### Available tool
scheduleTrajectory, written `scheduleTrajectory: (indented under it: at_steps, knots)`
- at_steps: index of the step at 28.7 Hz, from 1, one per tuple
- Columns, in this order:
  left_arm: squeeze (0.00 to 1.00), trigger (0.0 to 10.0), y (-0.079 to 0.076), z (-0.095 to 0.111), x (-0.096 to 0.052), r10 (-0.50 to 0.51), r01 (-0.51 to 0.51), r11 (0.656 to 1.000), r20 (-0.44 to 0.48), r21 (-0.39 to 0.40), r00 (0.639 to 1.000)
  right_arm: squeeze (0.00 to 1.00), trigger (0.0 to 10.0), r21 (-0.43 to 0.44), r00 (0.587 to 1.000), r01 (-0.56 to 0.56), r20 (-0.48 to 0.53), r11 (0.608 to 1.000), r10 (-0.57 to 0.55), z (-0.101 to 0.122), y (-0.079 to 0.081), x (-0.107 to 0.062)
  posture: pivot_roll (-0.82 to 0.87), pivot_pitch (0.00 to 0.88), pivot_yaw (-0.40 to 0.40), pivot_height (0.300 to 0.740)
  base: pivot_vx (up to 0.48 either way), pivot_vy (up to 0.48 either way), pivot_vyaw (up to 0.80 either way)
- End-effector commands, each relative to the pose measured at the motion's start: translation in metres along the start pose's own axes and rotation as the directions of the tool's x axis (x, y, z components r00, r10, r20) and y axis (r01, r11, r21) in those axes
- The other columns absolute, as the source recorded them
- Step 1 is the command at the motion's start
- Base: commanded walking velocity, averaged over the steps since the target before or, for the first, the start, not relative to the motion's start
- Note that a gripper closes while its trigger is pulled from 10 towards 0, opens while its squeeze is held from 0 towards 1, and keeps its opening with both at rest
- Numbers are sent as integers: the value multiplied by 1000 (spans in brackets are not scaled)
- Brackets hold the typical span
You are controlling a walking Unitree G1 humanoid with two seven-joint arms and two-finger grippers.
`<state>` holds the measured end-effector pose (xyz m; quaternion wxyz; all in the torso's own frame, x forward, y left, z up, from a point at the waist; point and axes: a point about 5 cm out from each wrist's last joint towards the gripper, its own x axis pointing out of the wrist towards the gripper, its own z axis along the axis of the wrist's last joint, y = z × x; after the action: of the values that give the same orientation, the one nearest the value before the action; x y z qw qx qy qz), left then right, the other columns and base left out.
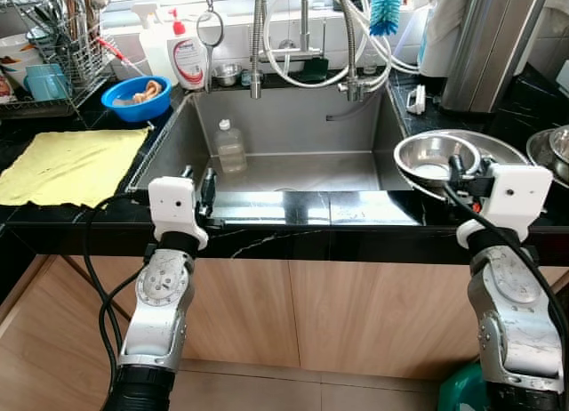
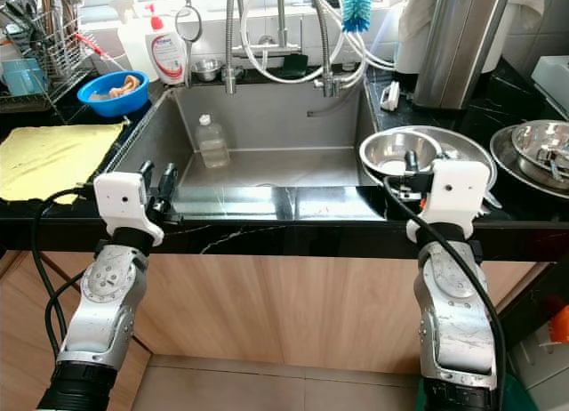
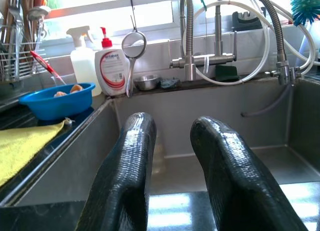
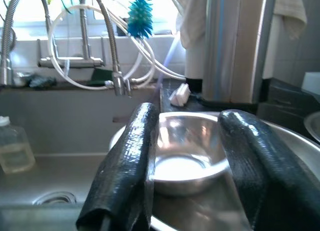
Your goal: Kitchen organization
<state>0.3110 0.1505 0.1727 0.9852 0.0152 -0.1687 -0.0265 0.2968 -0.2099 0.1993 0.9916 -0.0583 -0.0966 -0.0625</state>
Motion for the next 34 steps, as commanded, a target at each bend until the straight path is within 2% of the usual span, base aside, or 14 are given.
scheduleTrajectory:
  at_steps: [1,2,3,17,20,21,22,23,25,29,34]
  knots:
    - [129,10000,1,2,3,7,-7,1000,4,0,1000,1000,10000,8,1000,-10,28,1000,10,7,3,6,-161,0,98,740,0,0,0]
    - [537,10000,0,2,3,0,0,1000,5,-8,1000,1000,10000,11,999,-8,34,1000,7,9,3,7,-163,0,97,740,0,0,0]
    - [1000,10000,0,2,3,-6,6,1000,6,-14,1000,1000,10000,14,999,-5,39,1000,4,10,3,8,-166,0,97,740,0,0,0]
    - [1000,10000,5,7,4,15,-14,999,24,-28,1000,1000,10000,13,999,-30,31,999,30,11,8,5,-156,0,91,740,0,0,0]
    - [1000,10000,5,5,3,2,-2,999,5,-37,1000,1000,10000,95,1000,8,-13,995,-7,9,6,7,-158,0,95,740,0,0,0]
    - [918,10000,4,4,2,-5,5,999,-1,-38,1000,59,10000,101,1000,9,-11,995,-8,10,5,7,-158,0,95,740,0,0,0]
    - [918,10000,4,4,2,-5,5,999,-1,-38,1000,59,10000,101,1000,9,-11,995,-8,10,5,7,-158,0,95,740,0,0,0]
    - [0,10000,1,0,-1,-35,35,999,-24,-33,999,0,10000,59,1000,13,-7,998,-13,12,2,9,-156,0,96,740,0,0,0]
    - [0,10000,1,0,-2,-42,41,998,-25,-39,999,0,10000,57,1000,25,-9,998,-25,13,-1,10,-156,0,96,740,0,0,0]
    - [0,10000,2,6,-2,-44,44,997,6,-69,999,0,10000,121,996,89,-31,989,-86,12,-7,11,-153,0,98,740,0,0,0]
    - [0,10000,3,9,0,-47,49,996,19,-81,999,0,10000,119,996,86,-38,989,-82,13,-5,11,-154,0,100,740,0,0,0]
